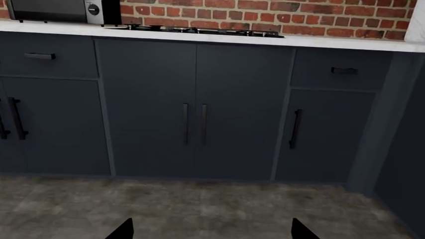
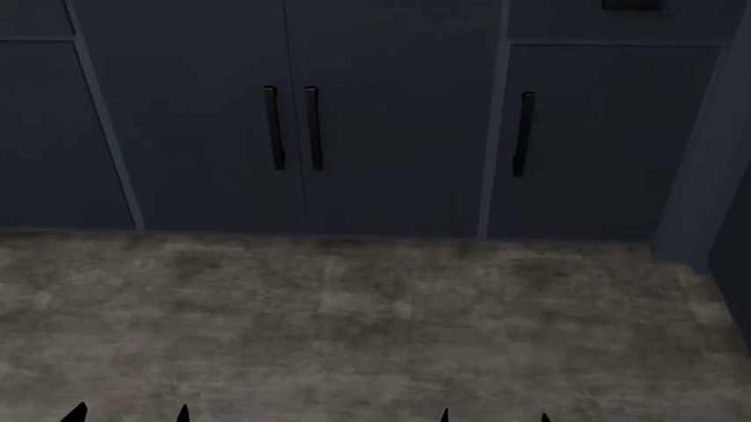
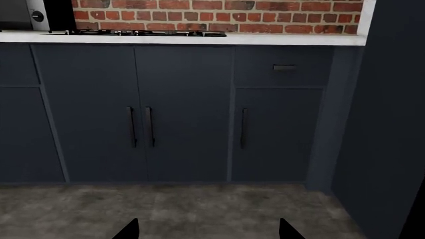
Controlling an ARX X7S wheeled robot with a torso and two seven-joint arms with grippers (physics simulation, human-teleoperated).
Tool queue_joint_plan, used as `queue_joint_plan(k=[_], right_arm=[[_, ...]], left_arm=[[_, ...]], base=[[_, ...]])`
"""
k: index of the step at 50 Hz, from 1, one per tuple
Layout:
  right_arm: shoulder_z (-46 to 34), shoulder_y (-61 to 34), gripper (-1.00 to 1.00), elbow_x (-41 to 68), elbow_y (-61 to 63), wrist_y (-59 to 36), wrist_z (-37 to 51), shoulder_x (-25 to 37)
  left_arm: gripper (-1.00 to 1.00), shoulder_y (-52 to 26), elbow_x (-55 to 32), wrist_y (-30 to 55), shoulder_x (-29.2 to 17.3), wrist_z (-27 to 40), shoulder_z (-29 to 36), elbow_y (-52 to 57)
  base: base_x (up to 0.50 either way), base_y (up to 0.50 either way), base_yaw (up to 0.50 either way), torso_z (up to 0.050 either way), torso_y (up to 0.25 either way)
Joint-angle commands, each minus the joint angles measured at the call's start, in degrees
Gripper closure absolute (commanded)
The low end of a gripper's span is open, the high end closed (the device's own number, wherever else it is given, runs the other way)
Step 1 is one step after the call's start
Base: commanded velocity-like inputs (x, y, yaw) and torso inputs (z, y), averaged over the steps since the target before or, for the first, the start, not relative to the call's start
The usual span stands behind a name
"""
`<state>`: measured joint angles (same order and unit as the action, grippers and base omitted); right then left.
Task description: Navigate to the hood.
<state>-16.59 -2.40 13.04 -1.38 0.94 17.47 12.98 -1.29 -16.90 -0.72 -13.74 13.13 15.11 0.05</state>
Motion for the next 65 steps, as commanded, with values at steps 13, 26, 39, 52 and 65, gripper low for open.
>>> queue_joint_plan(k=[13,26,39,52,65], right_arm=[[0.8,0.2,-1.0,-0.5,0.5,0.0,-1.1,-0.4],[0.4,0.1,-1.0,-0.2,0.4,0.3,-1.0,-0.2],[0.2,-0.3,-1.0,-0.3,-0.3,0.8,-0.5,-0.3],[0.0,-0.3,-1.0,-0.1,-0.4,0.9,-0.2,-0.1],[-0.3,-0.2,-1.0,0.1,0.2,0.4,0.1,0.3]], left_arm=[[-1.0,-0.1,1.9,-0.6,0.9,0.2,-0.6,0.0],[-1.0,-0.4,1.7,-1.0,0.7,0.3,-0.3,-0.5],[-1.0,-0.6,1.5,-1.4,0.5,0.3,-0.1,-1.1],[-1.0,-0.6,1.4,-1.5,0.2,0.6,0.2,-1.0],[-1.0,-0.4,1.1,-1.1,0.0,1.1,0.6,-0.3]], base=[[0.0,0.5,0.0,0.0,0.0],[0.0,0.5,0.0,0.0,0.001],[0.0,0.49,0.0,0.0,0.0],[0.0,0.48,0.0,0.0,0.001],[0.0,0.48,0.0,0.0,0.0]])
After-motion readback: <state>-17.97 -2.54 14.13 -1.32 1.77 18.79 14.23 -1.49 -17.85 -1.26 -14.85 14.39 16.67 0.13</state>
